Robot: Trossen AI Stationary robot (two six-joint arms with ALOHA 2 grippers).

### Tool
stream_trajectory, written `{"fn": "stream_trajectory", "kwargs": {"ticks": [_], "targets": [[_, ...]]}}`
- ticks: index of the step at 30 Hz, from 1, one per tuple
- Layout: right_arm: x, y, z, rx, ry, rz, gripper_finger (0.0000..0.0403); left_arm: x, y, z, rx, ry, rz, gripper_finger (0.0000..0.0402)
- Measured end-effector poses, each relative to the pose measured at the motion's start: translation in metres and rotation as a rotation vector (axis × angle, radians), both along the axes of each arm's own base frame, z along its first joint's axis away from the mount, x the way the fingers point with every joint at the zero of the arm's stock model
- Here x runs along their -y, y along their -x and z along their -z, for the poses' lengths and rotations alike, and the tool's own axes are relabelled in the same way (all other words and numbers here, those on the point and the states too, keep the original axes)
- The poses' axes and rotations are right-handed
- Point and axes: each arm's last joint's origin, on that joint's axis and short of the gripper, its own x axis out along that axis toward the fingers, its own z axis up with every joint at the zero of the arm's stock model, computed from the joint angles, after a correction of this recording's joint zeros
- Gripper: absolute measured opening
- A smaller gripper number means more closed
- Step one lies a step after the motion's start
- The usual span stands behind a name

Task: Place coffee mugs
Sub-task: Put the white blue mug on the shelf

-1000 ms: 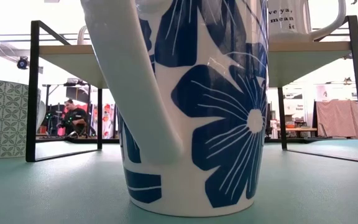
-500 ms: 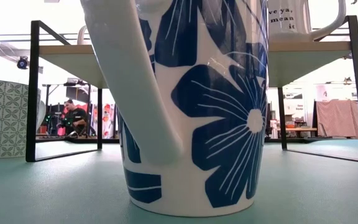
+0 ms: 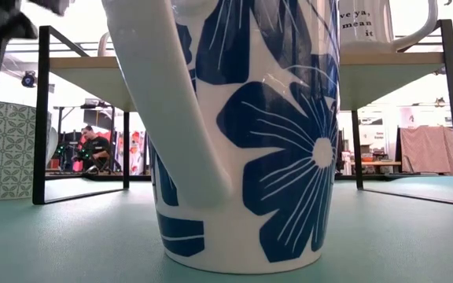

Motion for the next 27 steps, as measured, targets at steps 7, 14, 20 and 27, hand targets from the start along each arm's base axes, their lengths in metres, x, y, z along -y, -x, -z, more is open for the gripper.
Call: {"fn": "stream_trajectory", "kwargs": {"ticks": [7,14,20,27], "targets": [[-0.021,0.021,0.017,-0.054,-0.002,0.049,0.0141,-0.004,0.007,0.013,0.07,0.069,0.013,0.0038],[-0.032,0.052,0.032,-0.029,-0.015,0.113,0.0141,-0.012,0.013,-0.002,0.184,0.074,0.007,0.0038],[-0.042,0.08,0.046,0.002,-0.025,0.15,0.0141,-0.013,0.015,-0.005,0.205,0.068,0.005,0.0038],[-0.05,0.098,0.064,0.119,-0.036,0.152,0.0141,-0.01,0.01,0.001,0.191,0.07,-0.014,0.0038]]}}
